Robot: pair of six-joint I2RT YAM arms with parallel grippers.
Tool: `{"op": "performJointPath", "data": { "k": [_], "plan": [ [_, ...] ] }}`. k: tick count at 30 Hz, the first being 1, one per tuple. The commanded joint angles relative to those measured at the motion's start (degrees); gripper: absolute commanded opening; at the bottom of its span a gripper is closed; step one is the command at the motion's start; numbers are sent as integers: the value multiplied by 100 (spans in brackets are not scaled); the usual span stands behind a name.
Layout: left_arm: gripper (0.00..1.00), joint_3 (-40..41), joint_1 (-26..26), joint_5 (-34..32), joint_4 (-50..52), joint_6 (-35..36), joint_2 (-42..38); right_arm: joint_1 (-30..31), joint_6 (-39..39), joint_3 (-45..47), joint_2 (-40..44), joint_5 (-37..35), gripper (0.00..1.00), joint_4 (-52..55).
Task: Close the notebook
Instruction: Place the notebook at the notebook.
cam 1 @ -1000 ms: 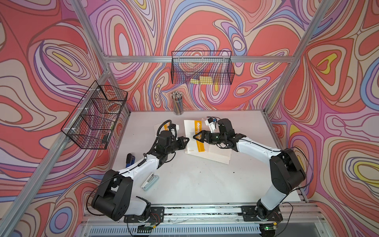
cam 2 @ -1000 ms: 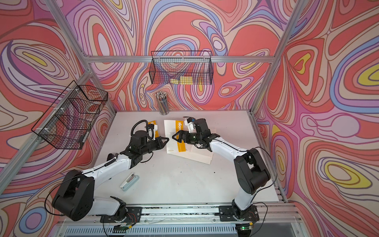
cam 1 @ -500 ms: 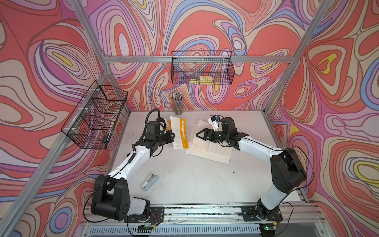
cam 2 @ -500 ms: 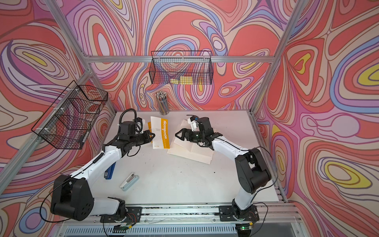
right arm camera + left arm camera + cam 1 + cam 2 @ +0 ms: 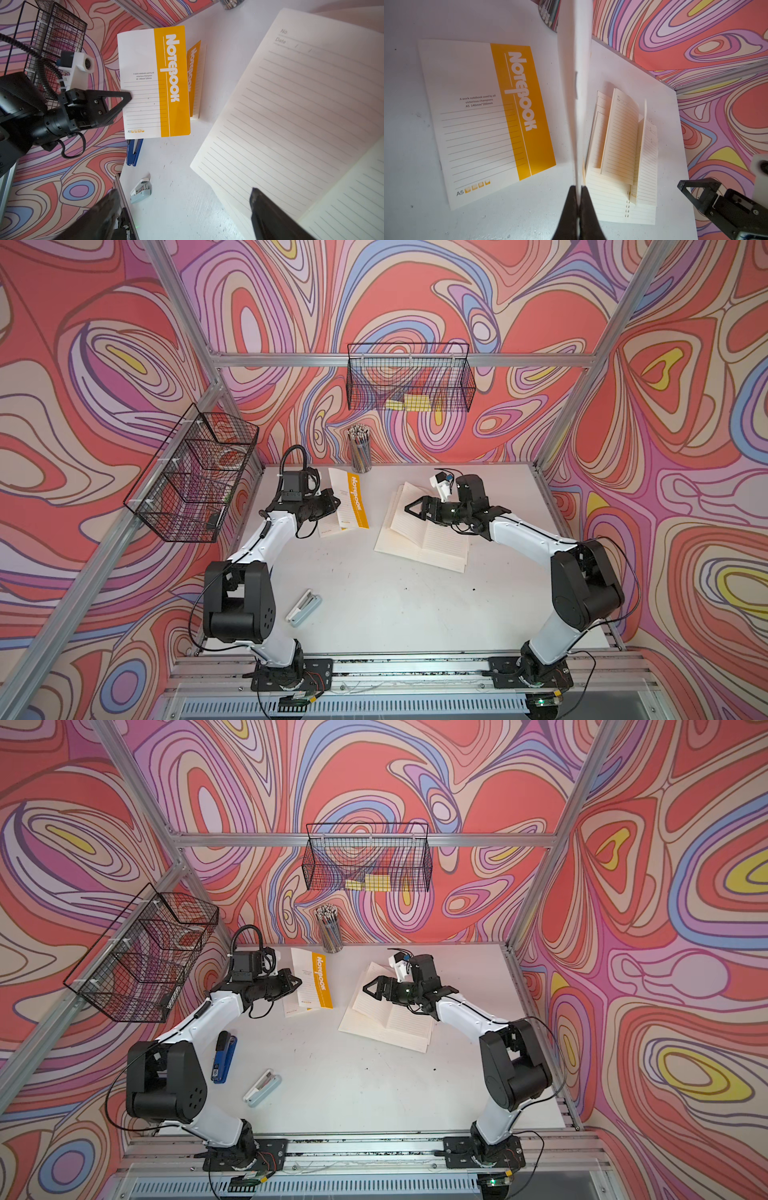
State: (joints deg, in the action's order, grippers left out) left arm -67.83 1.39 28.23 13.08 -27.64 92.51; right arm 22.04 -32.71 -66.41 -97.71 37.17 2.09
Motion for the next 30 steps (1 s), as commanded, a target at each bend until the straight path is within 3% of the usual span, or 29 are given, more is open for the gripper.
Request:
{"op": "performJointPath", "data": {
  "k": [1, 16, 30],
  "plan": [
    [0, -286, -116, 226, 42, -19, 223, -18, -43, 41, -54, 108, 99, -136],
    [0, -700, -464, 576, -118, -434, 1026, -66, -15, 94, -55, 53, 98, -35],
    [0, -1129, -903, 869, 429, -33, 1603, -63, -42, 161, -31, 2, 98, -34]
  ]
}}
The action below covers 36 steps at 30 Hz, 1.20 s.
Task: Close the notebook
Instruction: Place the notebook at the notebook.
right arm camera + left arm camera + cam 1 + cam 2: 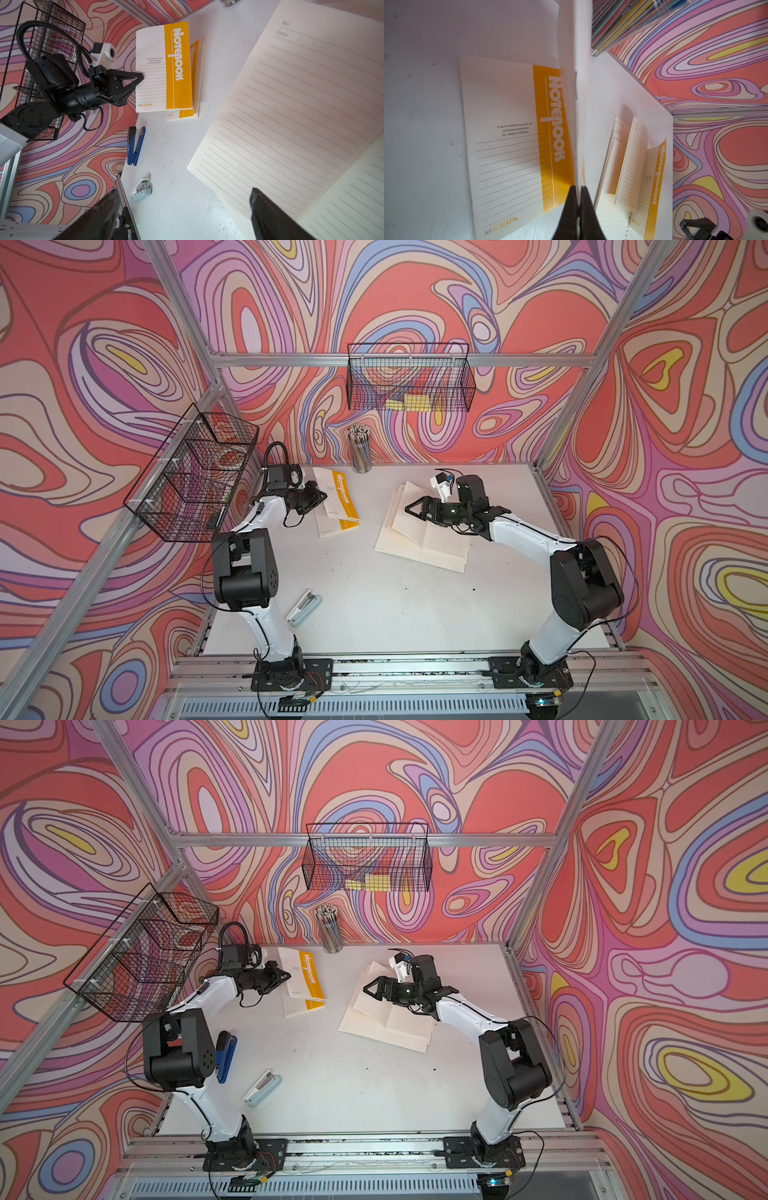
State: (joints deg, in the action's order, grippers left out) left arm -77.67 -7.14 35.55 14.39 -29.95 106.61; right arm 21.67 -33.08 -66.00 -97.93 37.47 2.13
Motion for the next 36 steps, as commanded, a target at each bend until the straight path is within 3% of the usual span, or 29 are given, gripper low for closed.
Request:
{"op": "performJointPath", "data": {
  "k": [1, 36],
  "plan": [
    [0, -174, -59, 142, 334, 234, 240, -31, -1, 130, -4, -34, 98, -29],
    [0, -564, -86, -948, 929, 928, 1089, -30, -107, 276, 82, -98, 99, -127]
  ]
}}
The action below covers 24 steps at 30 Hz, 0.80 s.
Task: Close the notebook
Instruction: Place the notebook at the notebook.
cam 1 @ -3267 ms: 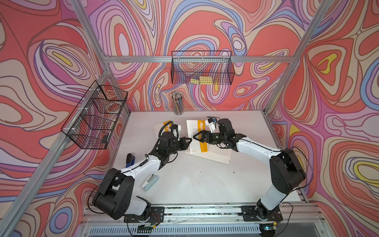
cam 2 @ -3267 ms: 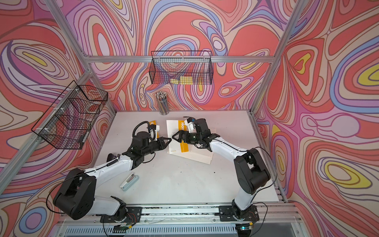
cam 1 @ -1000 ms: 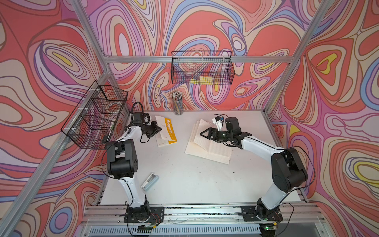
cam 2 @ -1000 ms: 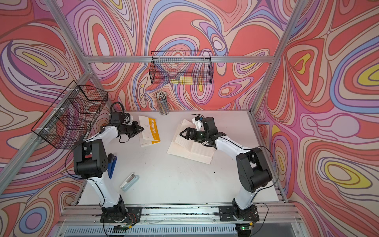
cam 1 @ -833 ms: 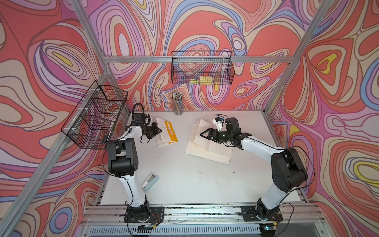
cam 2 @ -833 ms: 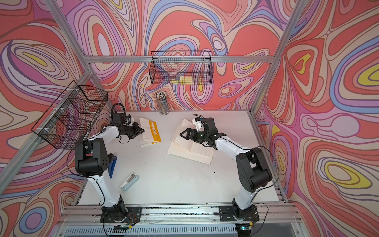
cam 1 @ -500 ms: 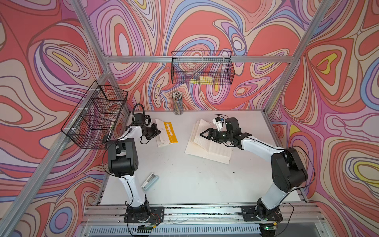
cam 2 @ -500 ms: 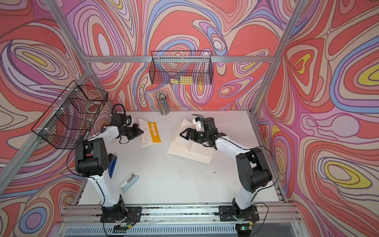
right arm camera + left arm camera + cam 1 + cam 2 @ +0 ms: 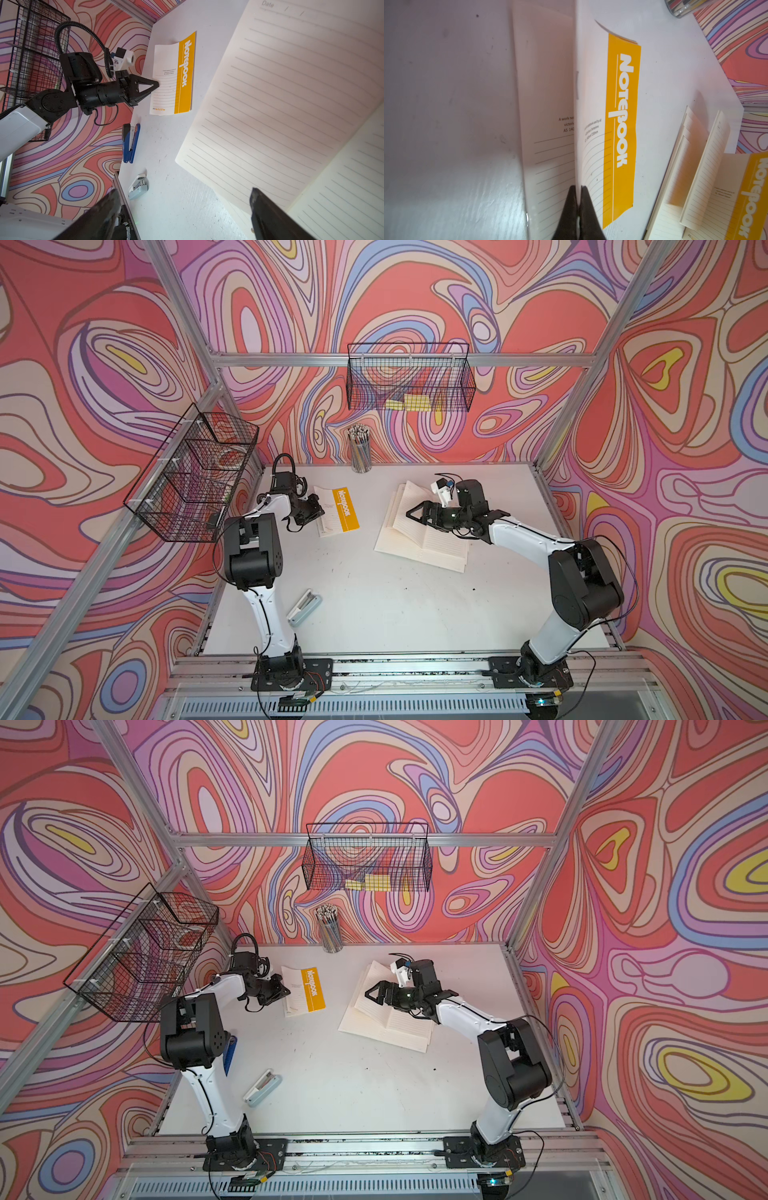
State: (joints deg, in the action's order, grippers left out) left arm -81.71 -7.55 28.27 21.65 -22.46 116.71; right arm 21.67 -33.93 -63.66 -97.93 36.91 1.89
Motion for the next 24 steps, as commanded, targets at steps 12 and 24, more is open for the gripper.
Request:
{"op": "performJointPath", "data": {
  "k": [12, 24],
  "plan": [
    [0, -353, -44, -324, 318, 251, 299, -30, -15, 33, 55, -29, 98, -78],
    [0, -329, -44, -245, 316, 242, 314, -25, -35, -50, -33, -10, 99, -99]
  ]
}}
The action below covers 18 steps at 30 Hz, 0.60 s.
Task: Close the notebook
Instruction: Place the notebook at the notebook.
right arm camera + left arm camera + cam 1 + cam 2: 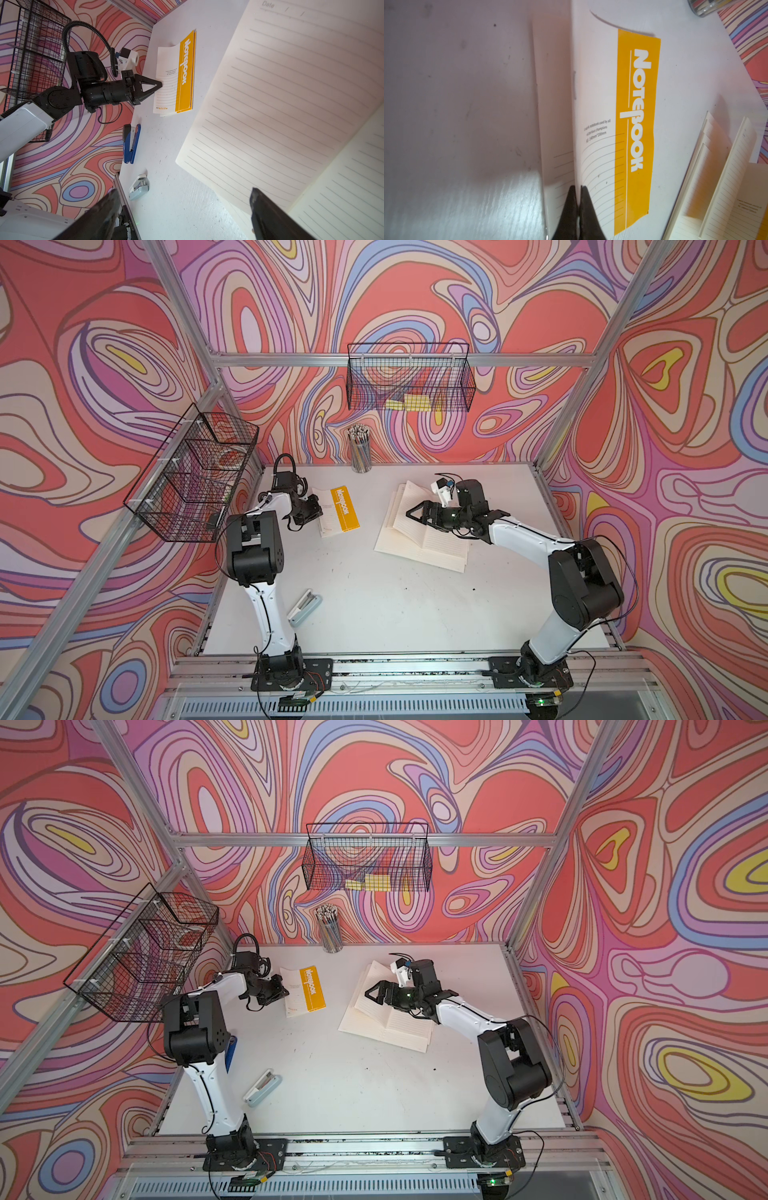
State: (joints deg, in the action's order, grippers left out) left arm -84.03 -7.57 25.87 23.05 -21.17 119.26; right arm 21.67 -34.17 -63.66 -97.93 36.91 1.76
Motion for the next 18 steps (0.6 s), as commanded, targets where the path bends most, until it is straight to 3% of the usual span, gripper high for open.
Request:
{"op": "performJointPath", "data": {
  "k": [1, 18],
  "plan": [
    [0, -73, -34, 14, 166, 104, 38, -26, -19, -50, -33, -10, 98, -88],
    [0, 93, -8, 150, 83, 16, -139, -28, -70, 40, -42, 2, 98, -196]
  ]
}}
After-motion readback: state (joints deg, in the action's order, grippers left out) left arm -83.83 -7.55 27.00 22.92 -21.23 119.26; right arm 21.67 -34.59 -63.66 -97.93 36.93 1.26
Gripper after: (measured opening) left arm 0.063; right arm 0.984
